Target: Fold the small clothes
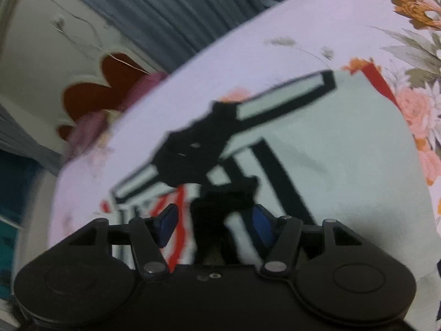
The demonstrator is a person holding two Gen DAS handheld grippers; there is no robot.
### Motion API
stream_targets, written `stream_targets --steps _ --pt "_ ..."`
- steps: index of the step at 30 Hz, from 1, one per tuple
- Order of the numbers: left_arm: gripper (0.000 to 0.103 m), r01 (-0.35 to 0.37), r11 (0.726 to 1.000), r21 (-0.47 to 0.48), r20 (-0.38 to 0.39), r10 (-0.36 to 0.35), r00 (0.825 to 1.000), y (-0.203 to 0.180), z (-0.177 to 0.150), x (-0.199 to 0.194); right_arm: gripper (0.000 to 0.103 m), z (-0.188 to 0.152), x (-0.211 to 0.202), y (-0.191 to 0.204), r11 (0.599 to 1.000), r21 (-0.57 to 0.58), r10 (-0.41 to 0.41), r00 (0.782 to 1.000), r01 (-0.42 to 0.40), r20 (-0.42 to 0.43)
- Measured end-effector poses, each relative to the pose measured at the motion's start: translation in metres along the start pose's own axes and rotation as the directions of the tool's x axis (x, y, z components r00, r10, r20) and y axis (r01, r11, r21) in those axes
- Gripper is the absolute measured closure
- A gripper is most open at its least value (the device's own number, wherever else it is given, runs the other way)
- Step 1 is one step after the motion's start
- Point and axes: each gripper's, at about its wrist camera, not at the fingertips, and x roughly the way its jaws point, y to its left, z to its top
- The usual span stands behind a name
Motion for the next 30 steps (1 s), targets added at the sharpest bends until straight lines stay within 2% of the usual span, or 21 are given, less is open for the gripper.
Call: stream_targets --steps 1,4,6,8,10,12,14,15,16,18,21,24,25,27,30 --pt "0.057 0.004 1.0 -0.003 0.003 -0.004 1.0 0.0 0.0 0.0 0.056 -0.001 0.004 -0.002 1.0 -0.002 -0.021 1.0 0.021 -0.005" --pt "0.057 0.019 1.0 -0.014 0.013 -0.019 1.0 0.006 0.0 -0.001 0.074 -0.003 0.005 -0.008 0.998 -0.004 -0.057 0.998 0.057 -0.014" --pt "0.057 0.024 1.0 -0.003 0.013 -0.024 1.0 0.006 -0.001 0.001 0.08 -0.005 0.004 -0.011 0.997 -0.016 -0.071 0.997 0.071 -0.019" --pt "0.057 0.026 1.0 0.006 0.013 -0.026 1.0 0.005 0.0 0.002 0.08 -0.005 0.002 -0.016 0.998 0.001 -0.058 0.998 0.058 -0.018" --pt "0.057 0.022 1.0 0.009 0.015 -0.022 1.0 0.003 0.002 0.005 0.071 -0.005 0.001 -0.021 0.999 0.035 -0.024 1.0 0.024 -0.011" --pt "0.057 0.022 1.0 0.003 0.023 -0.022 1.0 0.002 0.004 0.005 0.071 -0.005 0.004 -0.021 0.999 0.031 -0.016 1.0 0.016 -0.023" --pt "0.057 0.024 1.0 0.004 0.024 -0.024 0.999 0.001 0.005 0.006 0.076 -0.006 0.006 -0.014 0.999 -0.022 -0.033 0.999 0.033 -0.019" --pt "0.057 0.019 1.0 0.008 0.024 -0.019 1.0 -0.001 0.006 0.007 0.091 -0.007 0.007 -0.011 0.998 -0.054 -0.042 0.999 0.041 -0.011" --pt "0.057 0.018 1.0 0.011 0.026 -0.018 0.999 -0.002 0.007 0.007 0.093 -0.007 0.006 -0.008 0.996 -0.085 -0.037 0.999 0.036 -0.002" --pt "0.057 0.026 1.0 0.009 0.039 -0.027 0.999 -0.003 0.009 0.005 0.094 -0.007 0.001 -0.004 0.992 -0.126 -0.027 0.999 0.03 0.024" --pt "0.057 0.036 0.999 0.008 0.069 -0.037 0.997 -0.004 0.012 0.0 0.095 -0.006 -0.026 0.003 0.978 -0.204 -0.018 0.993 0.041 0.113" --pt "0.057 0.047 0.998 0.037 0.025 -0.048 0.999 -0.009 0.012 0.007 0.095 -0.008 -0.053 -0.002 0.958 -0.27 -0.045 0.982 0.094 0.183" --pt "0.057 0.041 0.998 0.055 -0.004 -0.041 0.999 -0.012 0.011 0.013 0.096 -0.009 -0.055 -0.009 0.955 -0.271 -0.071 0.982 0.118 0.175" --pt "0.057 0.028 0.998 0.058 0.001 -0.028 1.0 -0.015 0.009 0.015 0.1 -0.013 -0.048 -0.027 0.954 -0.252 -0.131 0.981 0.164 0.143" --pt "0.057 0.034 0.999 0.041 0.007 -0.034 0.999 -0.013 0.007 0.015 0.101 -0.021 -0.045 -0.042 0.96 -0.226 -0.139 0.983 0.163 0.117"
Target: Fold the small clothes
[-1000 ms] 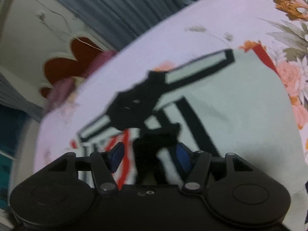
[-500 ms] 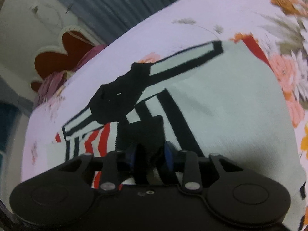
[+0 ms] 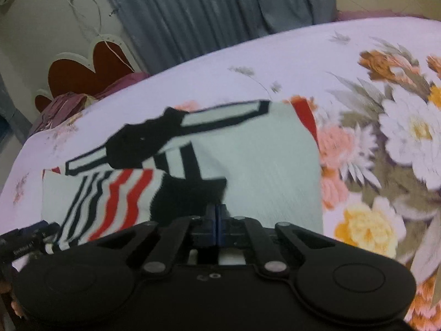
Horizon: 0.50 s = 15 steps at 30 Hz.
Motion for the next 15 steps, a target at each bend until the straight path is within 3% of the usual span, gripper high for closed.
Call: stream_targets --steps 3,5,6,7,15 --pt "0.057 0.005 1.0 0.018 -0.002 -0.005 1.0 -0.001 -0.001 0.0 0.1 -0.001 0.0 -0.003 1.0 0.018 0.011 1.0 -0.011 0.005" --pt "0.057 0.008 1.0 0.017 -0.003 -0.008 1.0 0.0 0.0 -0.001 0.081 0.002 -0.007 -0.005 0.997 0.068 0.037 0.999 -0.04 0.036" --pt "0.057 0.009 1.0 0.014 -0.003 -0.009 1.0 0.0 0.0 -0.001 0.056 0.003 -0.008 -0.007 0.993 0.1 0.05 0.998 -0.055 0.05" --pt "0.057 0.01 1.0 0.011 -0.002 -0.01 1.0 0.0 0.0 -0.001 0.048 0.003 -0.009 -0.01 0.991 0.119 0.056 0.996 -0.064 0.064" --pt "0.056 -0.021 1.0 0.014 0.005 0.02 1.0 -0.007 -0.002 -0.004 0.077 0.003 0.021 -0.001 0.991 0.11 0.085 0.996 -0.081 -0.033"
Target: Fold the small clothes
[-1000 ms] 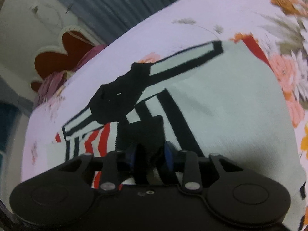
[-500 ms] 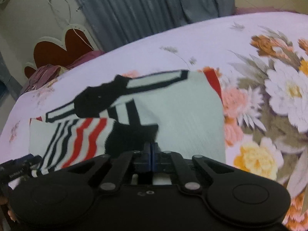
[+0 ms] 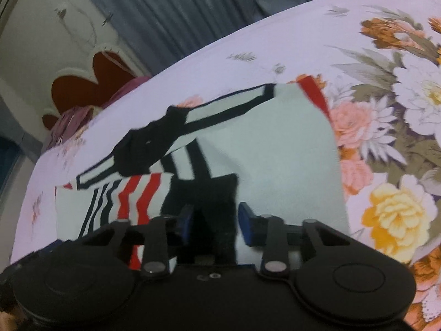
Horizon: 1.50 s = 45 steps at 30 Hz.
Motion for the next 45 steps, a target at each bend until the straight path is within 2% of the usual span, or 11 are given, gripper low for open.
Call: stream_targets --steps 3,12,15,21,25,30,32,36,39,41,45 --pt "0.057 -0.002 1.0 -0.007 -0.004 0.002 1.0 0.0 0.001 0.0 0.093 -0.001 0.002 0.01 0.996 -0.071 -0.045 0.999 0.044 -0.006" --pt "0.057 0.013 1.0 -0.009 -0.001 -0.014 1.0 0.002 -0.002 0.0 0.096 -0.006 -0.022 0.022 0.982 -0.166 -0.078 0.995 0.087 0.064" --pt "0.056 0.019 1.0 0.007 -0.012 -0.019 1.0 0.003 0.0 0.0 0.095 -0.011 -0.003 0.014 0.985 -0.133 -0.106 0.994 0.106 0.006" --pt "0.056 0.059 0.998 -0.019 0.027 -0.059 0.998 0.023 0.03 -0.003 0.091 -0.005 -0.011 0.017 0.985 -0.134 -0.103 0.994 0.105 0.018" --pt "0.056 0.07 0.997 -0.033 0.037 -0.069 0.997 0.037 0.061 0.024 0.08 0.007 -0.016 0.016 0.987 -0.097 -0.119 0.989 0.127 0.087" --pt "0.049 0.089 0.995 -0.051 -0.043 -0.092 0.995 0.054 0.071 0.087 0.081 0.019 0.01 0.021 0.979 -0.123 -0.156 0.986 0.162 0.058" --pt "0.049 0.105 0.989 -0.1 -0.046 -0.11 0.993 0.059 0.078 0.084 0.081 0.02 0.014 0.02 0.981 -0.103 -0.161 0.985 0.167 0.057" --pt "0.049 0.083 0.995 -0.049 0.009 -0.083 0.997 0.05 0.075 0.067 0.081 0.022 0.01 0.026 0.973 -0.126 -0.178 0.977 0.192 0.116" --pt "0.049 0.072 0.997 -0.041 -0.008 -0.072 0.997 0.047 0.076 0.077 0.081 0.035 0.022 0.027 0.968 -0.129 -0.2 0.973 0.215 0.12" --pt "0.047 0.072 0.996 -0.049 -0.046 -0.074 0.996 0.047 0.076 0.092 0.08 0.044 0.037 0.026 0.96 -0.14 -0.229 0.969 0.241 0.097" --pt "0.041 0.076 0.996 -0.053 -0.014 -0.076 0.997 0.048 0.081 0.08 0.076 0.048 0.047 0.032 0.945 -0.173 -0.268 0.961 0.276 0.069"
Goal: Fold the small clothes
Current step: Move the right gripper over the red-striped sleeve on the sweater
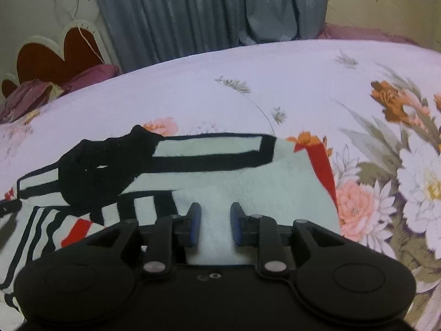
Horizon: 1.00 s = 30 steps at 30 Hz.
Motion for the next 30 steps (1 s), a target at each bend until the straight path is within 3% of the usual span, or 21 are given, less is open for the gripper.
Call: stream_targets --steps 2,5,6,8,9,12,16,19,20,24,30 --pt "0.041 0.011 1.0 0.002 0.028 -0.011 1.0 -0.001 0.003 -0.005 0.074 0.0 -0.013 0.007 1.0 -0.003 0.026 0.999 -0.026 0.043" --pt "0.041 0.001 1.0 0.008 -0.032 0.0 1.0 -0.001 0.004 0.013 0.074 -0.002 -0.015 0.033 0.994 -0.061 0.095 0.994 -0.091 0.059" --pt "0.036 0.0 1.0 0.014 -0.05 0.001 0.999 0.0 0.002 0.02 0.073 -0.003 -0.009 0.042 0.991 -0.085 0.106 0.993 -0.102 0.047" --pt "0.031 -0.001 0.999 0.043 -0.038 0.002 0.999 -0.006 -0.001 0.022 0.073 -0.004 0.012 0.054 0.992 -0.112 0.052 0.998 -0.055 -0.029" --pt "0.031 -0.012 0.998 0.061 -0.038 0.014 0.999 -0.009 -0.002 0.021 0.072 -0.007 0.018 0.056 0.992 -0.122 0.036 0.999 -0.039 -0.022" --pt "0.031 -0.043 0.997 0.067 -0.038 0.046 0.998 -0.016 0.001 0.006 0.072 -0.004 0.011 0.062 0.991 -0.131 0.021 1.0 -0.023 -0.012" --pt "0.031 -0.01 1.0 0.014 0.039 0.009 0.999 -0.028 -0.008 -0.032 0.068 -0.008 -0.013 0.068 0.987 -0.137 0.086 0.995 -0.08 0.039" --pt "0.031 0.0 1.0 0.006 0.004 0.0 1.0 -0.04 -0.026 -0.033 0.068 -0.019 -0.011 0.081 0.975 -0.173 0.142 0.99 -0.137 0.018" --pt "0.031 -0.012 1.0 0.01 -0.036 0.013 0.999 -0.042 -0.034 -0.025 0.068 -0.024 -0.003 0.086 0.973 -0.196 0.121 0.993 -0.121 -0.012" --pt "0.031 -0.05 0.996 0.071 -0.015 0.051 0.999 -0.05 -0.043 -0.025 0.067 -0.025 0.004 0.096 0.969 -0.231 0.082 0.997 -0.082 -0.012" --pt "0.031 -0.053 0.998 0.013 0.034 0.053 0.998 -0.042 -0.043 -0.065 0.067 -0.024 -0.027 0.097 0.964 -0.246 0.111 0.993 -0.1 0.031"
